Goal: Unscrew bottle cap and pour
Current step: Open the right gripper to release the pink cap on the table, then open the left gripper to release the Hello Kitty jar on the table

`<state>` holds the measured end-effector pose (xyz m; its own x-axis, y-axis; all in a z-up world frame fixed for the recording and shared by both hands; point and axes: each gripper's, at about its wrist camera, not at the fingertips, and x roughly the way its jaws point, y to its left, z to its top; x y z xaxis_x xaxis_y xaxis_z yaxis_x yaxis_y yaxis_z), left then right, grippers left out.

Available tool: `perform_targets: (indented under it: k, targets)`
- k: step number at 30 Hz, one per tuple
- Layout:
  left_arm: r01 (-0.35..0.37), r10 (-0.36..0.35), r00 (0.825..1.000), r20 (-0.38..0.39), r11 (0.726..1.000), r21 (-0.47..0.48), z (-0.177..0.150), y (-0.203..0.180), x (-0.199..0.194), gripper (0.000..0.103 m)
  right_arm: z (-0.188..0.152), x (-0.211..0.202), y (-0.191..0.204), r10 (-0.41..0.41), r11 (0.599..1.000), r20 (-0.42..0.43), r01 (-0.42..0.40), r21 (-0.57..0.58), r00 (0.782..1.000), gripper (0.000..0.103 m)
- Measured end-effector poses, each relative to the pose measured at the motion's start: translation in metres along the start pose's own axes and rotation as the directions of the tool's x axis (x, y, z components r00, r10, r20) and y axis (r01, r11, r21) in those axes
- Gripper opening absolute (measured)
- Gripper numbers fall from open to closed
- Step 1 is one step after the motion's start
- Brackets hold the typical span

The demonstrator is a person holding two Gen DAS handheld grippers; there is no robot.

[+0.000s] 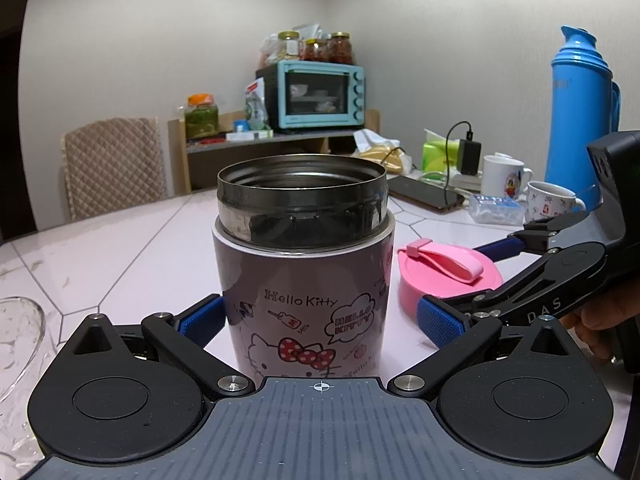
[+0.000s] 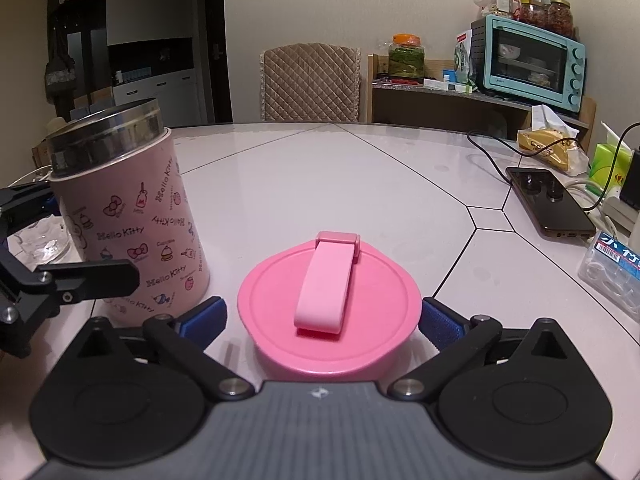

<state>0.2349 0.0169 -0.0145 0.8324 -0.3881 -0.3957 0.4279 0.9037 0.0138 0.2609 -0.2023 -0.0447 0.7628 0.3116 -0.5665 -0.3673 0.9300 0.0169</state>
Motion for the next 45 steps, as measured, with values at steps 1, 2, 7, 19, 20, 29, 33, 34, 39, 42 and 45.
perform_targets:
  k: [1, 2, 7, 19, 20, 29, 33, 34, 39, 42, 45]
  targets:
    - [0.0, 0.0, 1.0, 0.0, 1.0, 0.0, 0.0, 0.0, 0.0, 0.103, 0.0, 0.0, 0.0, 0.0, 1.0, 0.0, 0.0, 0.001, 1.0, 0.103]
    - [0.0, 0.0, 1.0, -0.001, 1.0, 0.001, 0.0, 0.0, -0.001, 0.103, 0.0, -0.001, 0.0, 0.001, 1.0, 0.002, -0.001, 0.001, 1.0, 0.103]
    - [-0.003, 0.003, 1.0, -0.003, 1.0, 0.002, -0.001, 0.0, -0.004, 0.103, -0.001, -0.004, 0.0, -0.002, 1.0, 0.005, 0.002, 0.0, 1.0, 0.103]
    - [-0.009, 0.009, 1.0, -0.004, 1.0, 0.003, -0.002, -0.005, -0.012, 0.103, -0.001, -0.015, 0.0, -0.005, 1.0, 0.026, 0.005, 0.001, 1.0, 0.103]
    - [-0.011, 0.011, 1.0, -0.003, 1.0, 0.005, -0.002, -0.006, -0.013, 0.103, -0.001, -0.016, 0.0, -0.006, 1.0, 0.029, 0.006, 0.001, 1.0, 0.103]
    - [-0.025, 0.025, 1.0, 0.002, 1.0, 0.01, -0.001, -0.012, -0.019, 0.103, 0.0, -0.027, -0.001, -0.007, 1.0, 0.052, 0.007, 0.003, 0.999, 0.103]
    - [-0.032, 0.032, 0.999, 0.005, 0.999, 0.013, 0.0, -0.016, -0.022, 0.103, 0.0, -0.034, -0.001, -0.007, 1.0, 0.069, 0.006, 0.007, 0.998, 0.103]
    - [-0.033, 0.033, 0.999, 0.006, 0.999, 0.013, -0.001, -0.016, -0.023, 0.103, 0.0, -0.035, -0.001, -0.006, 1.0, 0.073, 0.006, 0.008, 0.997, 0.103]
    - [-0.044, 0.044, 0.999, 0.01, 0.999, 0.015, 0.0, -0.022, -0.027, 0.103, 0.0, -0.044, -0.001, -0.008, 1.0, 0.095, 0.007, 0.01, 0.995, 0.103]
    - [-0.05, 0.05, 0.999, 0.017, 0.999, 0.014, 0.0, -0.026, -0.03, 0.103, 0.0, -0.048, -0.001, -0.007, 1.0, 0.104, 0.005, 0.012, 0.995, 0.103]
    - [-0.054, 0.054, 0.998, 0.021, 0.998, 0.017, 0.0, -0.029, -0.033, 0.103, -0.001, -0.052, -0.001, -0.007, 1.0, 0.111, 0.005, 0.015, 0.994, 0.103]
